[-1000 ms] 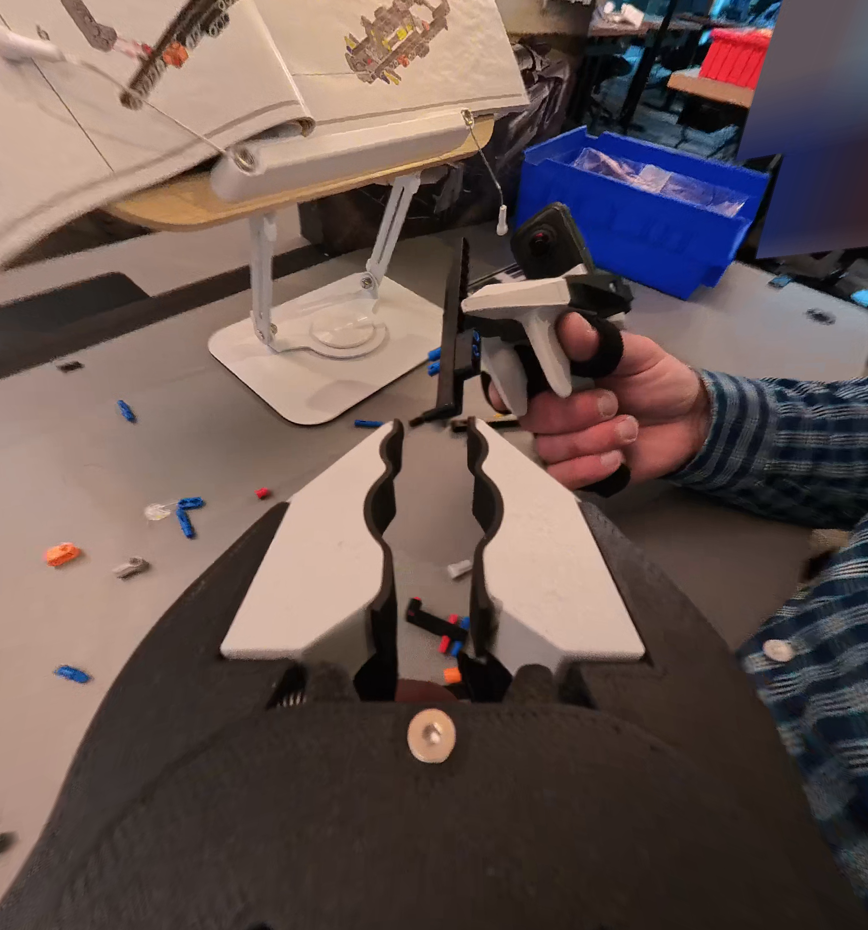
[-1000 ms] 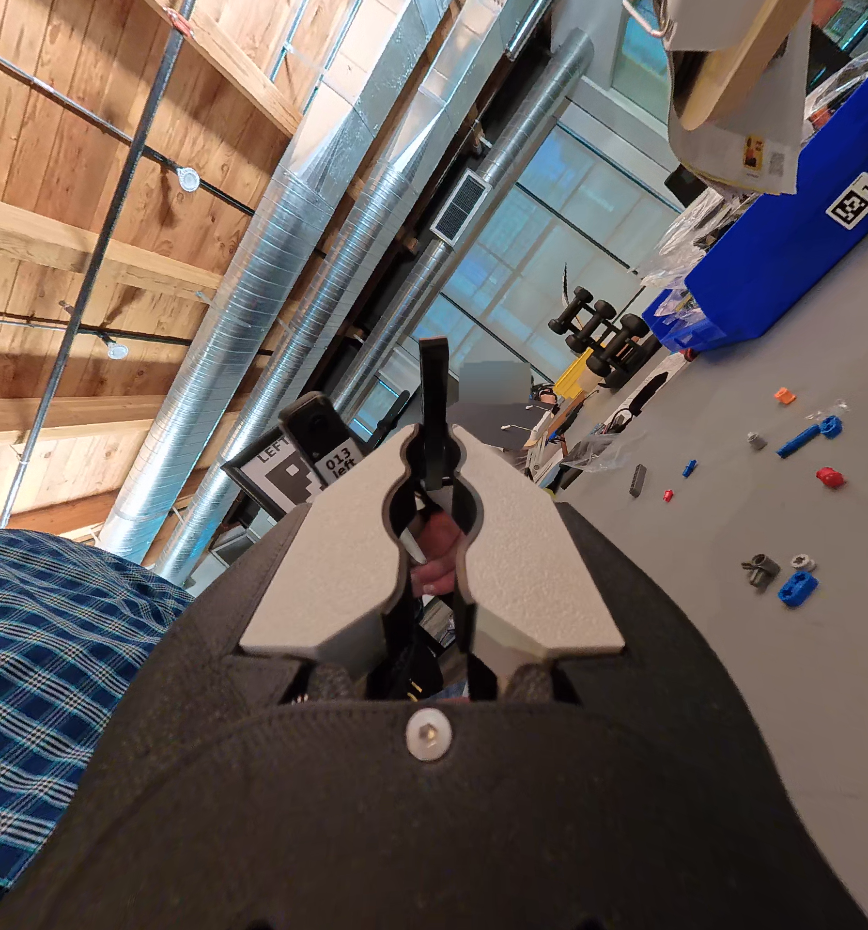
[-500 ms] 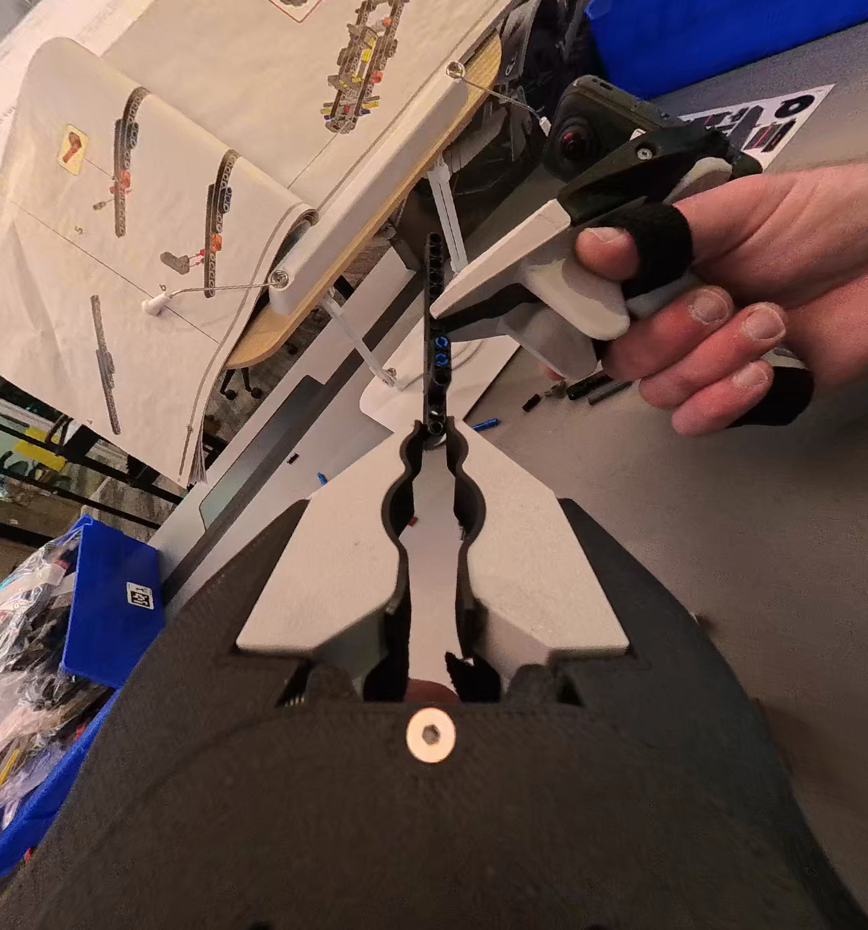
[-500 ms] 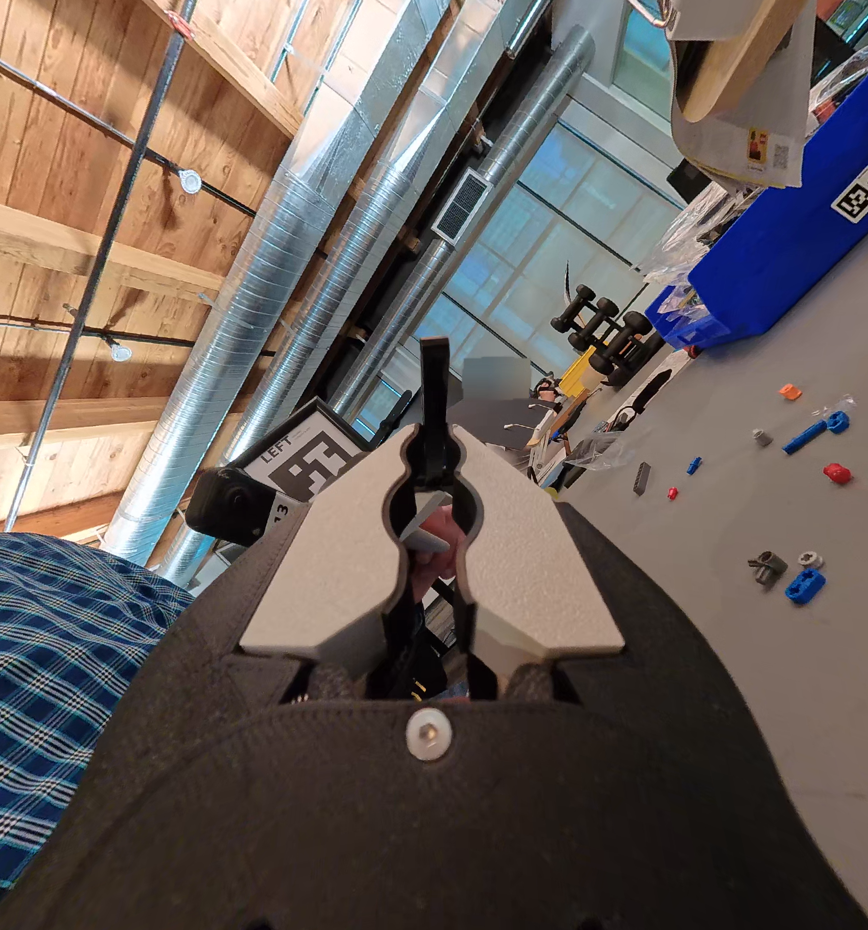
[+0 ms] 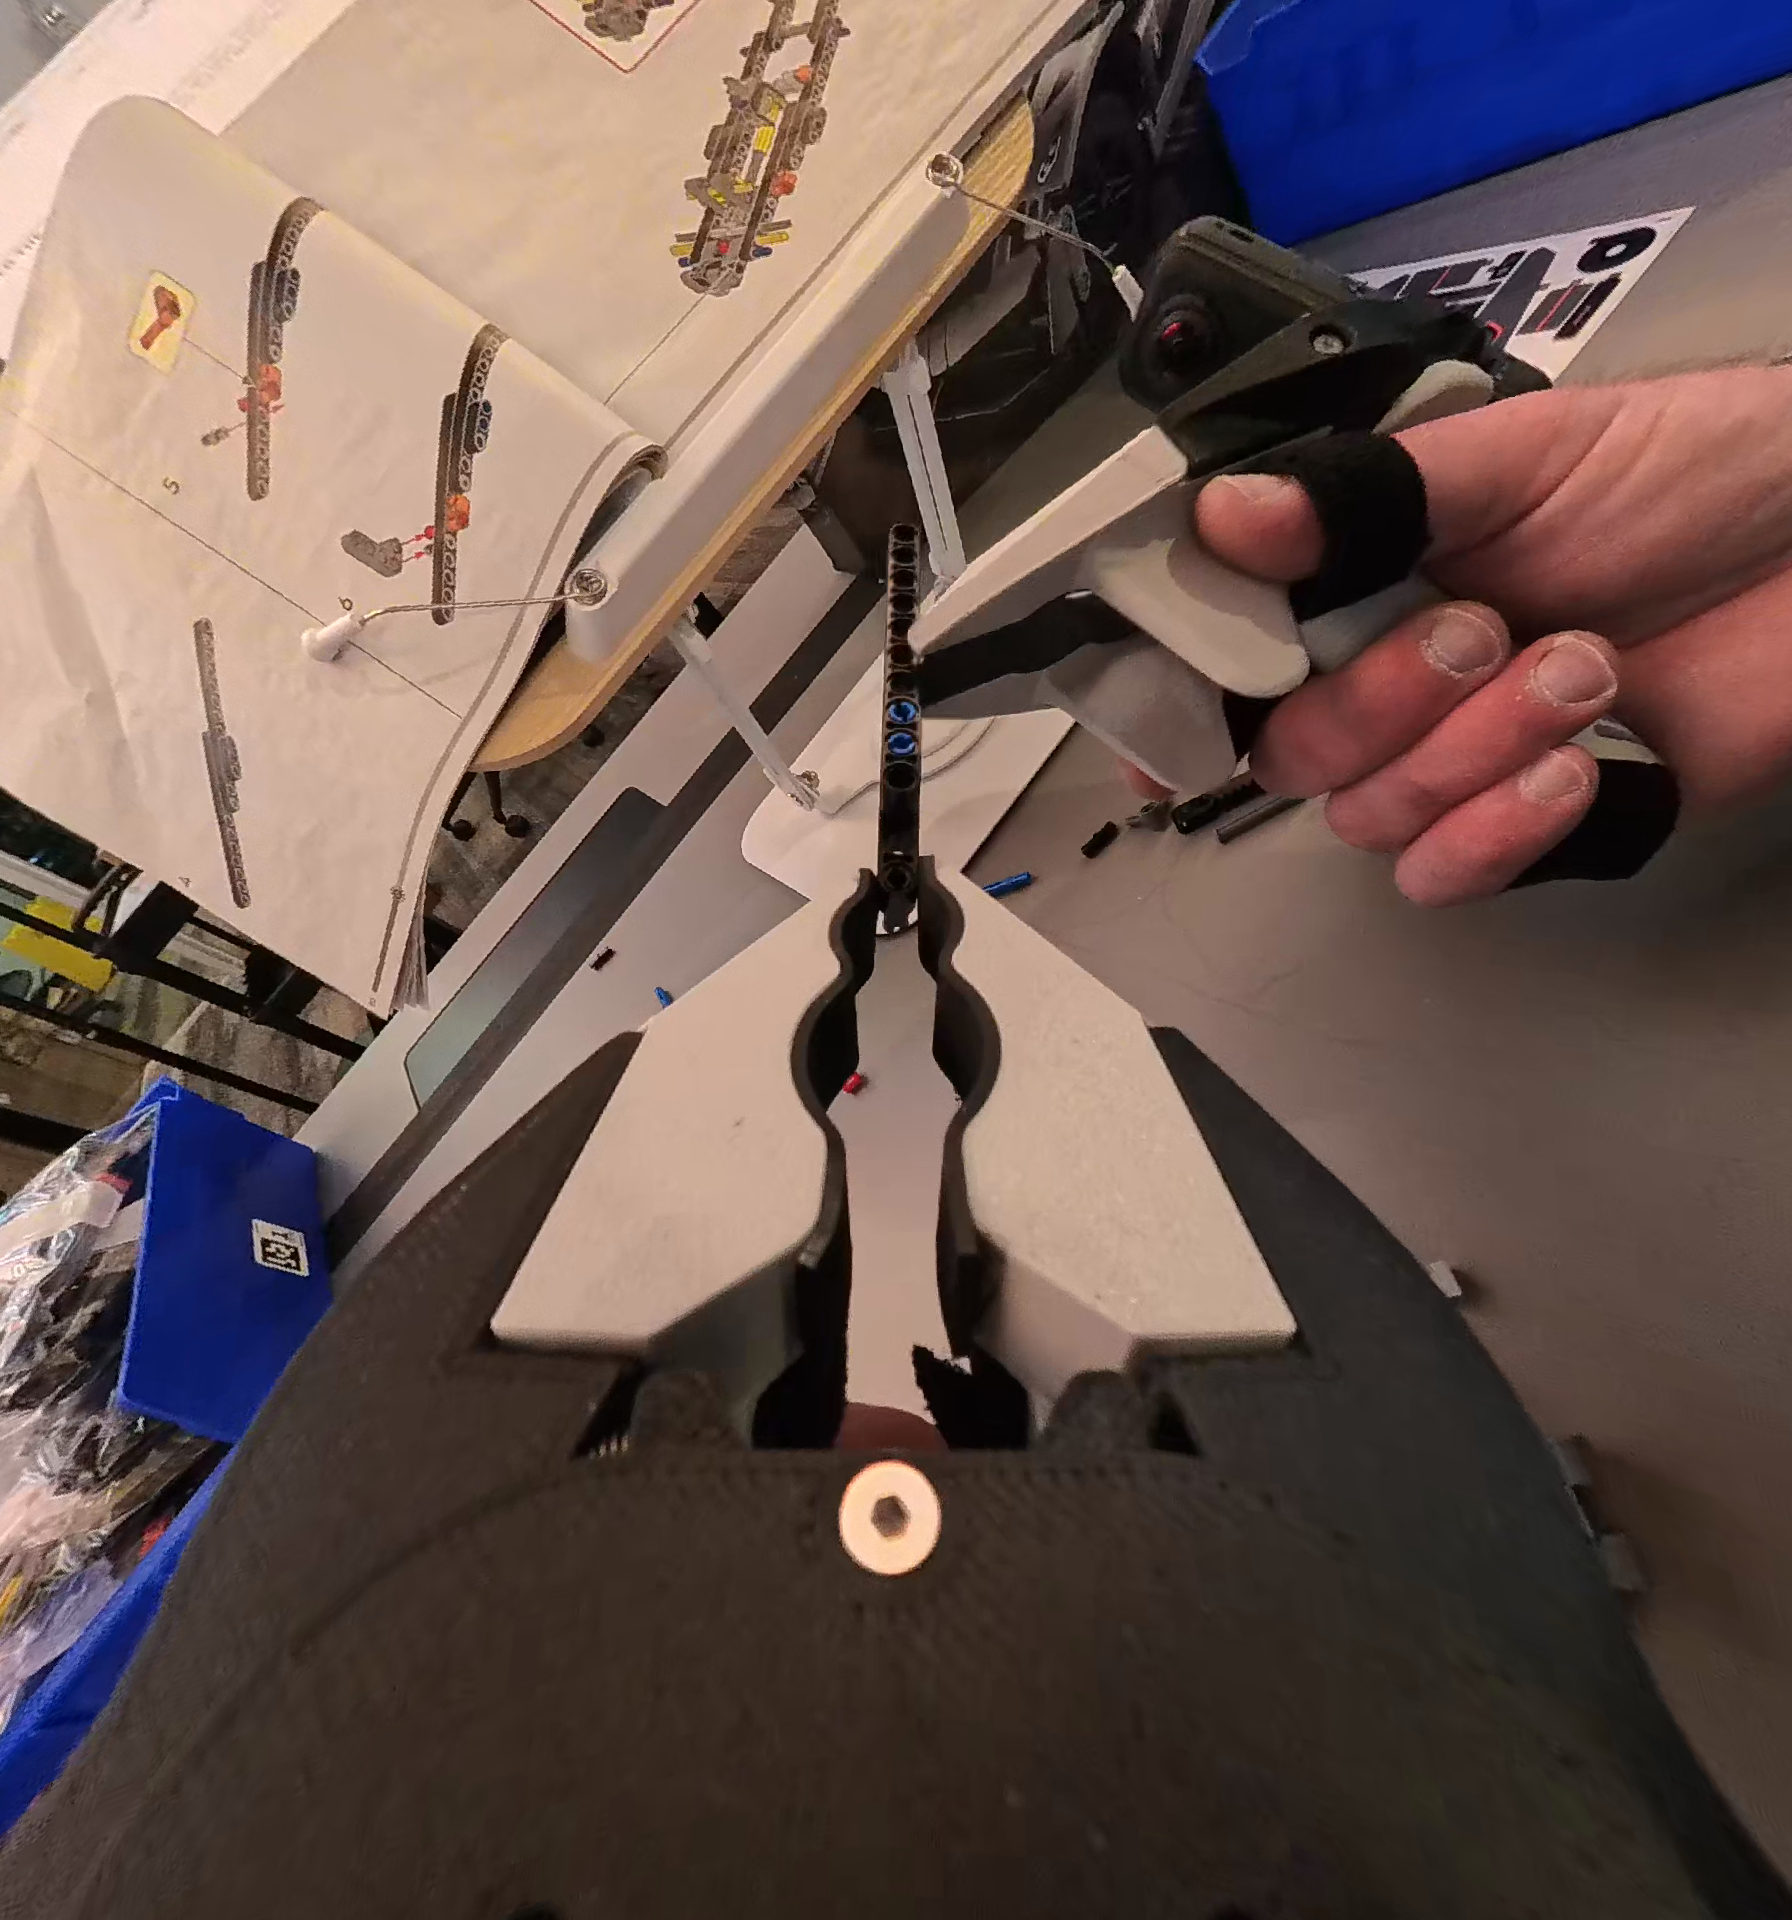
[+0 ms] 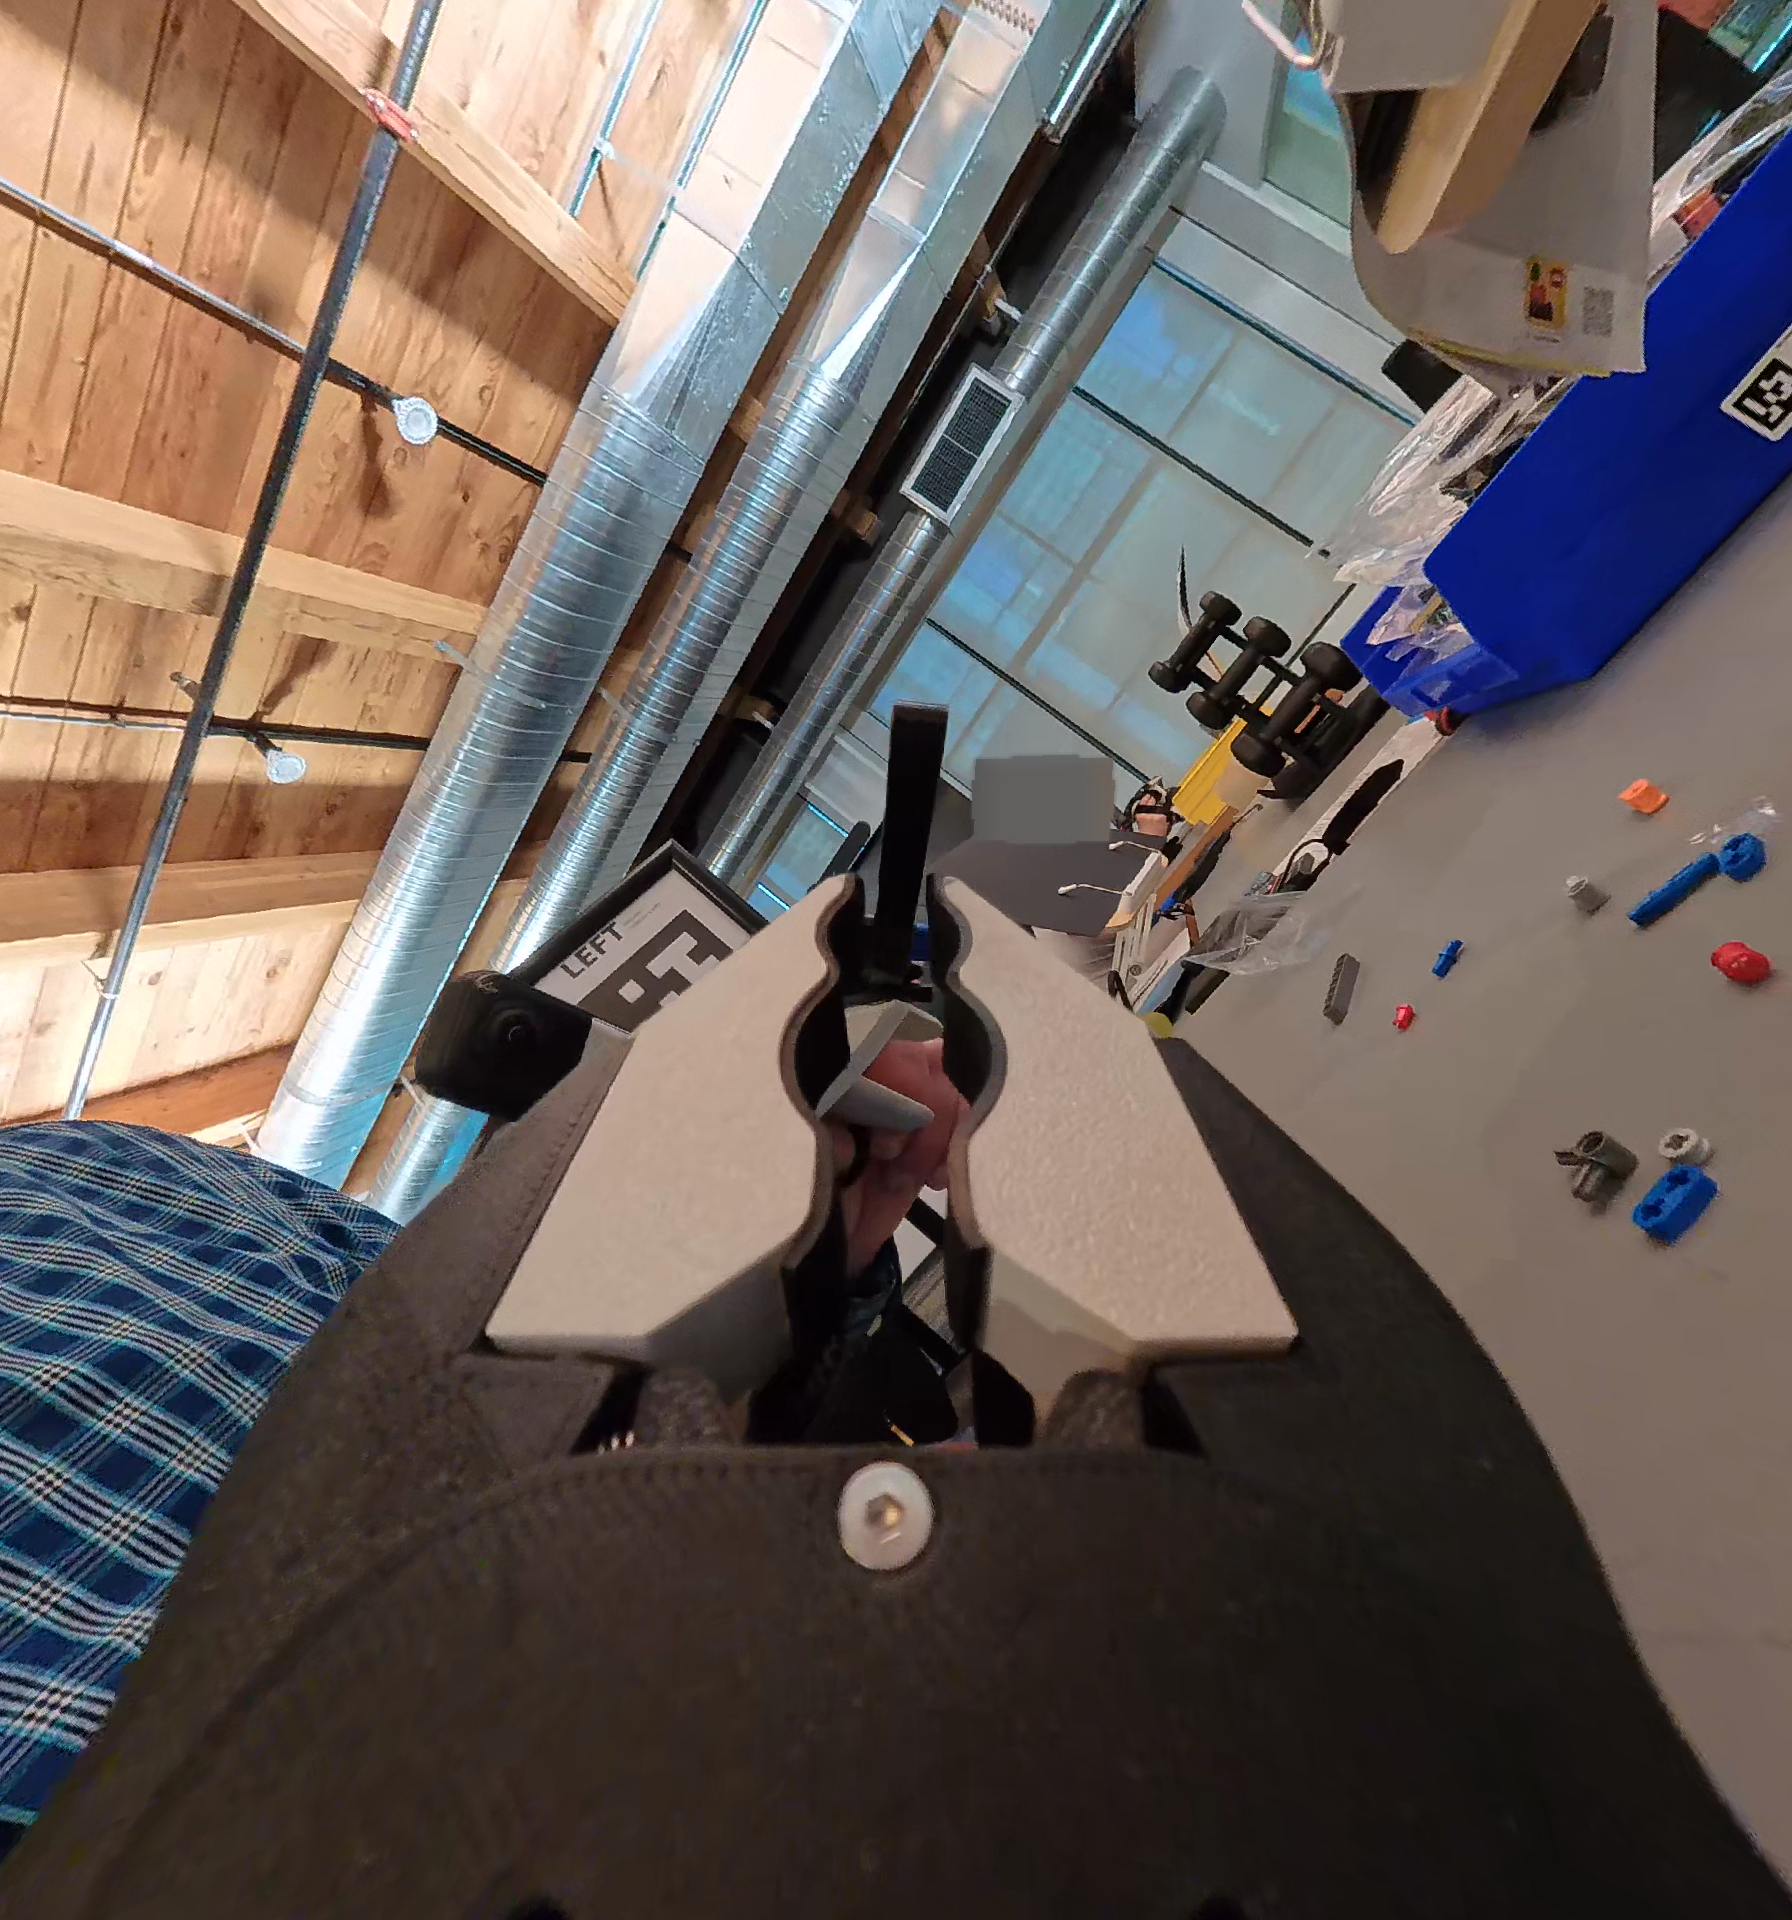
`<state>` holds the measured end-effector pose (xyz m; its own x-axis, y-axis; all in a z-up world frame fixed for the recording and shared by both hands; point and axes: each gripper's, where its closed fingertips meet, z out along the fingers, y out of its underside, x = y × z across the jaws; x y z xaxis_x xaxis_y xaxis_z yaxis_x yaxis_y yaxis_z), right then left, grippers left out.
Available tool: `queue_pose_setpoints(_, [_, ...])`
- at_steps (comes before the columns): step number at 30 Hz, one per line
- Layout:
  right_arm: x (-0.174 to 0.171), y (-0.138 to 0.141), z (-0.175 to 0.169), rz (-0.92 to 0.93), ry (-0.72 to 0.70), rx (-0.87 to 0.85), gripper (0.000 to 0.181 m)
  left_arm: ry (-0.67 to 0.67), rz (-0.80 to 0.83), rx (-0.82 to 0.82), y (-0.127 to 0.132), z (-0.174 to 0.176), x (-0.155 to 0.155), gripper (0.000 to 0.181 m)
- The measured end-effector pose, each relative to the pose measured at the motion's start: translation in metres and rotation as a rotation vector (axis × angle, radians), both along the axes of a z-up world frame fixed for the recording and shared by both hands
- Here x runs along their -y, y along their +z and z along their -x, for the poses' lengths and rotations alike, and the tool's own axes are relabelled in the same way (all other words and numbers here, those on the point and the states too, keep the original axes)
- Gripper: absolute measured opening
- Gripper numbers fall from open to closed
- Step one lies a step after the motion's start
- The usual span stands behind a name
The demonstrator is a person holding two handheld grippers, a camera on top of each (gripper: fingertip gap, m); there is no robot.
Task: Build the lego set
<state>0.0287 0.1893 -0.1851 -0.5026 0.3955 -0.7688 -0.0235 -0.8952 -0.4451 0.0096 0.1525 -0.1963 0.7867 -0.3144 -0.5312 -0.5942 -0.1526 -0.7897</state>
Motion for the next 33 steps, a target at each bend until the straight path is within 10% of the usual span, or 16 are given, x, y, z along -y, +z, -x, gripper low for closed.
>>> queue_pose_setpoints(33, [0.0027, 0.0041, -0.0019, -0.037, -0.001, -0.015, 0.006, -0.018, 0.015, 0.054, -0.0023, 0.0008, 0.0003, 0.021])
